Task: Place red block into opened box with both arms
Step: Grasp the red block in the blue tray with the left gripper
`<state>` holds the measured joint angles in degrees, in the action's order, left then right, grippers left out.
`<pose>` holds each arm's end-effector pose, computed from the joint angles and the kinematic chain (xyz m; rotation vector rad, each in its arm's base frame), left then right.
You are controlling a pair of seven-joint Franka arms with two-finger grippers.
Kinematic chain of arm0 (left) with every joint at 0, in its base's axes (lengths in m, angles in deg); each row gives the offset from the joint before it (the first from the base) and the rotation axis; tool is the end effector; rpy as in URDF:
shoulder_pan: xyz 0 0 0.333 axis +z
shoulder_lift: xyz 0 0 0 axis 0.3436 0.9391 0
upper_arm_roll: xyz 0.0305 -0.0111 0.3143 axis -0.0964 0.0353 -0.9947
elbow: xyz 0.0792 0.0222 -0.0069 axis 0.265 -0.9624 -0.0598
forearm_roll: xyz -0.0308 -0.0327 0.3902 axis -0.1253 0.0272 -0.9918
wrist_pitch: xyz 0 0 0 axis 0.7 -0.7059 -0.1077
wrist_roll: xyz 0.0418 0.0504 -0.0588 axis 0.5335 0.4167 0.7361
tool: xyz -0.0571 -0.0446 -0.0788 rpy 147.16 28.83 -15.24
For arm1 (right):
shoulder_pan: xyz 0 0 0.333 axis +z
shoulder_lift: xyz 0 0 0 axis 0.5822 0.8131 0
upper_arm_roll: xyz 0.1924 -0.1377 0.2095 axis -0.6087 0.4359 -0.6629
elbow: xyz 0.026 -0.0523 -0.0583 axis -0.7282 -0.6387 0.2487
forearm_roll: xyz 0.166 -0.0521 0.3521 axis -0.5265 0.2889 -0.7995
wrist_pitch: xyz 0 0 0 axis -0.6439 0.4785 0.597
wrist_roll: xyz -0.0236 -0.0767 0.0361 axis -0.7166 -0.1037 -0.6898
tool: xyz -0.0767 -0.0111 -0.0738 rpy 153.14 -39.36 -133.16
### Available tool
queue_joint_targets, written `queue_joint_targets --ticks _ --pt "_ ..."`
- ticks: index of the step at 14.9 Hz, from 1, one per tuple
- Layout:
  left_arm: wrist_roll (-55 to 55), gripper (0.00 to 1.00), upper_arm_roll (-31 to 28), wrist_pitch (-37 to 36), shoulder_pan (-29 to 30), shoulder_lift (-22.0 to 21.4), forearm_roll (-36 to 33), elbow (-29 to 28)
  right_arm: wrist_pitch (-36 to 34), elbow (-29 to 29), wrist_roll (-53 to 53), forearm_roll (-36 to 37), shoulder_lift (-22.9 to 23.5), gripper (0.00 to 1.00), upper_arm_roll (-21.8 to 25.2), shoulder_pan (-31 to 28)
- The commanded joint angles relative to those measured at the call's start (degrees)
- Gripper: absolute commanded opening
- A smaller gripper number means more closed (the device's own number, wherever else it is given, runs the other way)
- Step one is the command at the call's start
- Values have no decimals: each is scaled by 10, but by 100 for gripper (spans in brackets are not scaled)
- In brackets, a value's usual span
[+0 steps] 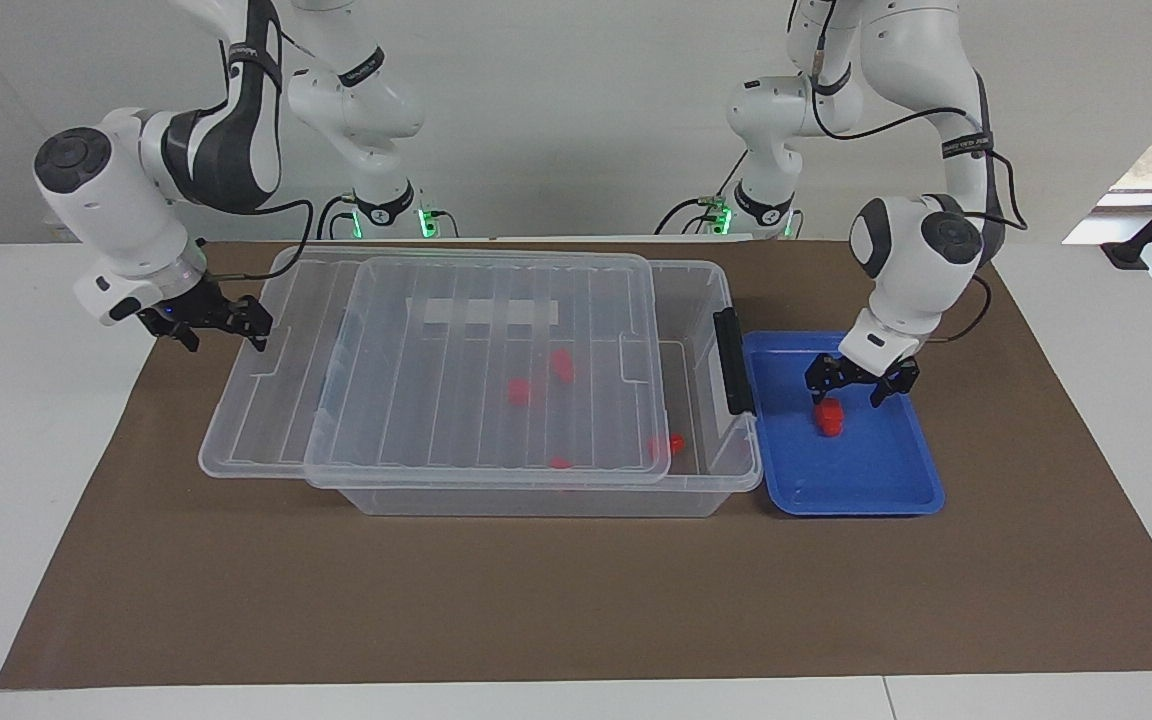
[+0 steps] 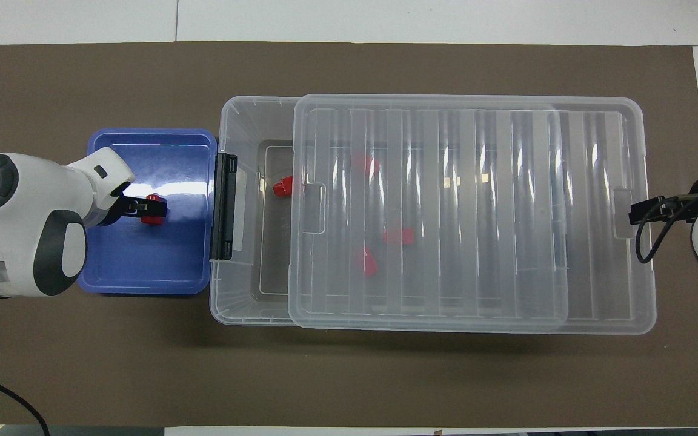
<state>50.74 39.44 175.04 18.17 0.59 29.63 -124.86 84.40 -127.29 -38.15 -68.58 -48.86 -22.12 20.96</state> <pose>0.5467 -0.0546 0.3347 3.1192 -0.2320 0.1020 0.5318 -0.1162 0.4528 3.1017 0.0209 -0.1244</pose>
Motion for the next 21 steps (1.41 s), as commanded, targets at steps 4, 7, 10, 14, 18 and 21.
queue_joint_targets --ticks 4,7,10,14,18,21 --pt "16 100 -6 48 -16 23 -8 -17 21 -9 -57 26 -6 100 -5 -33" --pt "25 71 -6 50 -16 25 -8 -18 20 -1 -69 32 -5 100 -4 -36" --pt "35 0 -6 50 -15 25 -8 -15 20 6 -93 40 -2 100 -4 -50" --pt "47 0 -6 31 -12 -7 -8 -11 21 6 -104 41 -2 100 -4 -57" --pt "48 0 -5 -95 -15 -56 -8 54 22 6 -134 41 -1 100 -4 -76" --pt "47 0 -2 -218 -16 -63 -8 142 22 6 -135 40 -1 100 -4 -77"
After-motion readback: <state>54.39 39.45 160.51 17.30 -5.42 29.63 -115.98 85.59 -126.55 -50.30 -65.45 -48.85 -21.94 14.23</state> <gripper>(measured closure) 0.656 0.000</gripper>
